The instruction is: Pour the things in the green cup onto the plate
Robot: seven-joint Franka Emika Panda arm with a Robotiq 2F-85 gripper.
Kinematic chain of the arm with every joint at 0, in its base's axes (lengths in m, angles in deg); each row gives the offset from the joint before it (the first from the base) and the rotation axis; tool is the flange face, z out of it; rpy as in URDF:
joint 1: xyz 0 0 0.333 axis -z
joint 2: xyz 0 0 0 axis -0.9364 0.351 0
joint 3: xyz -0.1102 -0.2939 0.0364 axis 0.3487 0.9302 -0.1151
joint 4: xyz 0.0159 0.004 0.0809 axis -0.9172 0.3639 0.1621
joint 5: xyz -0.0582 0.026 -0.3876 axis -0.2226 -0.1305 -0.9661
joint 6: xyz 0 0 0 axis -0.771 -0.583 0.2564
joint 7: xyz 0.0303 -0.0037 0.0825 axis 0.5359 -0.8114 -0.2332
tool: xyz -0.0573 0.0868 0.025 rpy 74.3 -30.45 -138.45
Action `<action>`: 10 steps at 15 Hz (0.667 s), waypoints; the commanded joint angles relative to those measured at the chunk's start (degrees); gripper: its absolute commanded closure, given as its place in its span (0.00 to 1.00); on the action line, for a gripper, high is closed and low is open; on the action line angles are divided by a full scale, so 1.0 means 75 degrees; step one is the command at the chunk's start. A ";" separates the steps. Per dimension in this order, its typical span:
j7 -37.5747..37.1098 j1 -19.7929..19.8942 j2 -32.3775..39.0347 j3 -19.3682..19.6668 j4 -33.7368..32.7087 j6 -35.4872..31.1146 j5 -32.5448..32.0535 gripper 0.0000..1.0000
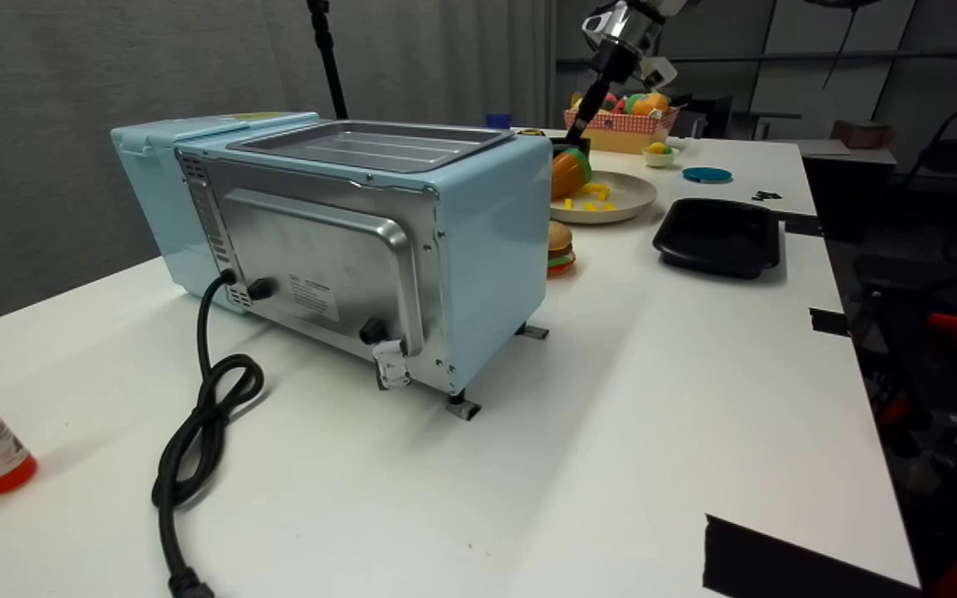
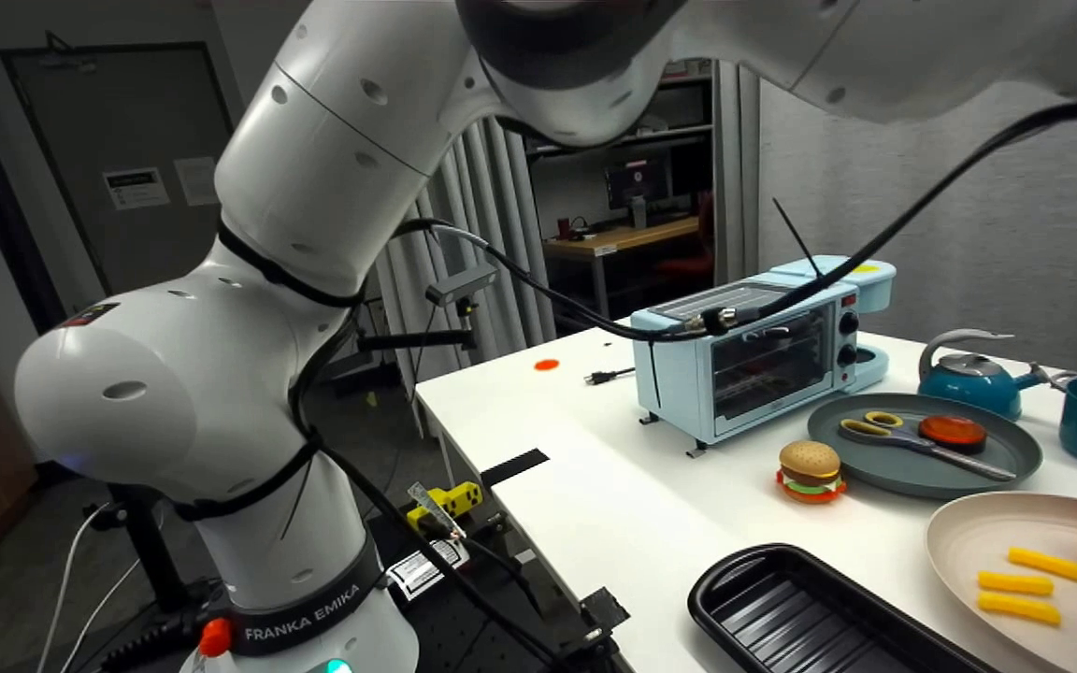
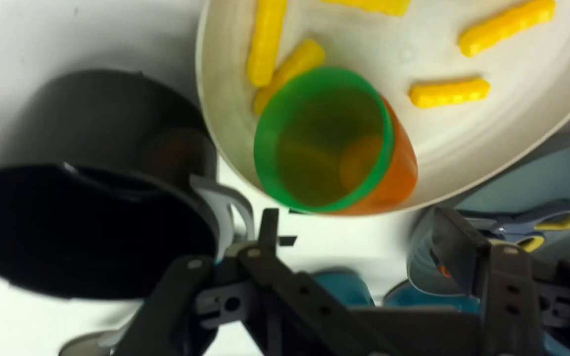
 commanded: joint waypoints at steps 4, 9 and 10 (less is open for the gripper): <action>-0.0965 -0.0469 -0.2653 -0.0098 0.1473 0.0022 -0.1700 0.45; -0.3328 -0.0887 -0.4340 -0.0222 0.1992 0.0461 -0.3329 0.45; -0.3973 -0.1087 -0.4650 -0.0163 0.2071 0.0633 -0.3732 0.45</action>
